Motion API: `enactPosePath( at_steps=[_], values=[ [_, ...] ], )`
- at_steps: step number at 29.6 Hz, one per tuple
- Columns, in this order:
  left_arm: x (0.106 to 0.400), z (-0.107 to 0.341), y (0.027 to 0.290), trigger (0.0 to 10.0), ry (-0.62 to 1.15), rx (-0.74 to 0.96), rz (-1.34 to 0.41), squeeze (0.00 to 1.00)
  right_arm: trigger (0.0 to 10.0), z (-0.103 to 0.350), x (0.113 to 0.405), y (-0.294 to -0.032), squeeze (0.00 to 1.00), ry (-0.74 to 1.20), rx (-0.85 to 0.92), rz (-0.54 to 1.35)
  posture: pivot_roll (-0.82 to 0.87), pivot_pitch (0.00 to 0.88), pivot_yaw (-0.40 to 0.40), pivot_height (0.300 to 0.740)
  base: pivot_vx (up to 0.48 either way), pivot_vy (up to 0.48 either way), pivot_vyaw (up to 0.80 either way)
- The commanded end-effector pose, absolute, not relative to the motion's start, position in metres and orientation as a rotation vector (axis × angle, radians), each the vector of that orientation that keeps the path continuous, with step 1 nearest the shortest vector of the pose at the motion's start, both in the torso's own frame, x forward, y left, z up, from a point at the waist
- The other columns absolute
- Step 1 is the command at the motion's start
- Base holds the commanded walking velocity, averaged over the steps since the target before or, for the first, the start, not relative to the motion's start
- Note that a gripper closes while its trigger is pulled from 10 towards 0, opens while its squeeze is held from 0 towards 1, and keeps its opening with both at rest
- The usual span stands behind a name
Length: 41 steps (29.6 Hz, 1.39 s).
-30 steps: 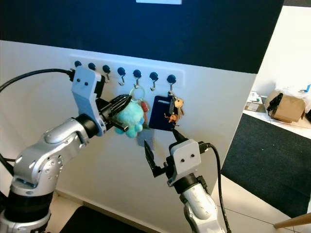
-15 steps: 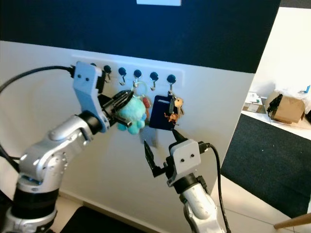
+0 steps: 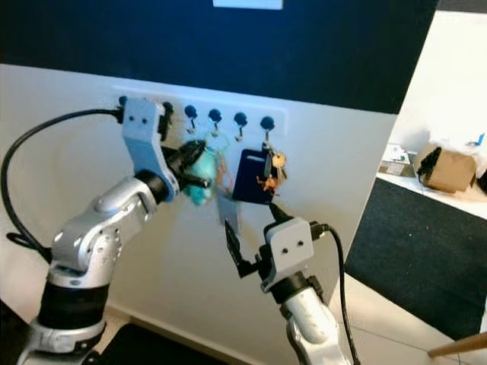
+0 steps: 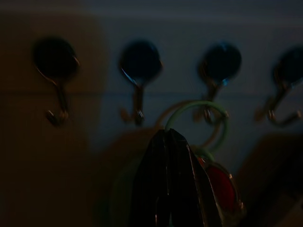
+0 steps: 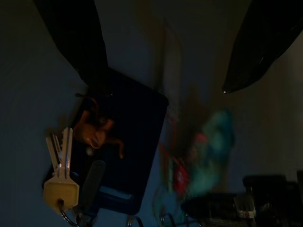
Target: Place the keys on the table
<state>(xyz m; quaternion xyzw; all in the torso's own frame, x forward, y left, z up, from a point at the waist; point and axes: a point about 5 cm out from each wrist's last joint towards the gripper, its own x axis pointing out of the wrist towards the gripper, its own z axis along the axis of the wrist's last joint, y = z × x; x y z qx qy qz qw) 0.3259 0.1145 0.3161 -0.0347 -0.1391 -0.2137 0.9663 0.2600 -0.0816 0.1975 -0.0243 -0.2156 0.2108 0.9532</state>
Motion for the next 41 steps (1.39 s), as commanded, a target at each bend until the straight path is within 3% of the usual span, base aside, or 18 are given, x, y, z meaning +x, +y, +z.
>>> enactPosePath(
  at_steps=[1, 6, 16, 24, 33, 41],
  values=[
    [0.323, 0.329, 0.113, 10.0, -0.351, -0.091, -0.449, 0.0, 10.0, 0.197, 0.259, -0.082, 0.0, -0.43, -0.032, 0.423, 0.04, 0.094, 0.043, 0.74, 0.0, 0.0, 0.0],
    [0.309, 0.342, 0.111, 10.0, -0.436, -0.077, -0.581, 0.0, 10.0, 0.197, 0.259, -0.083, 0.0, -0.429, -0.034, 0.42, 0.04, 0.093, 0.045, 0.74, 0.0, 0.0, 0.0],
    [0.289, 0.324, 0.11, 10.0, -0.383, 0.037, -0.73, 0.0, 10.0, 0.196, 0.259, -0.084, 0.0, -0.424, -0.036, 0.418, 0.04, 0.095, 0.04, 0.74, 0.0, 0.0, 0.0],
    [0.286, 0.291, 0.118, 10.0, -0.292, 0.134, -0.671, 0.0, 10.0, 0.194, 0.259, -0.085, 0.0, -0.412, -0.031, 0.422, 0.05, 0.098, 0.034, 0.74, 0.0, 0.0, 0.0],
    [0.288, 0.266, 0.143, 10.0, -0.245, 0.049, -0.451, 0.0, 10.0, 0.188, 0.262, -0.094, 0.0, -0.386, -0.029, 0.373, 0.05, 0.098, 0.037, 0.74, 0.0, 0.0, 0.0],
    [0.271, 0.258, 0.143, 10.0, -0.235, -0.004, -0.512, 0.0, 10.0, 0.177, 0.261, -0.103, 0.0, -0.358, -0.058, 0.337, 0.05, 0.097, 0.036, 0.74, 0.0, 0.0, 0.0]
  ],
)
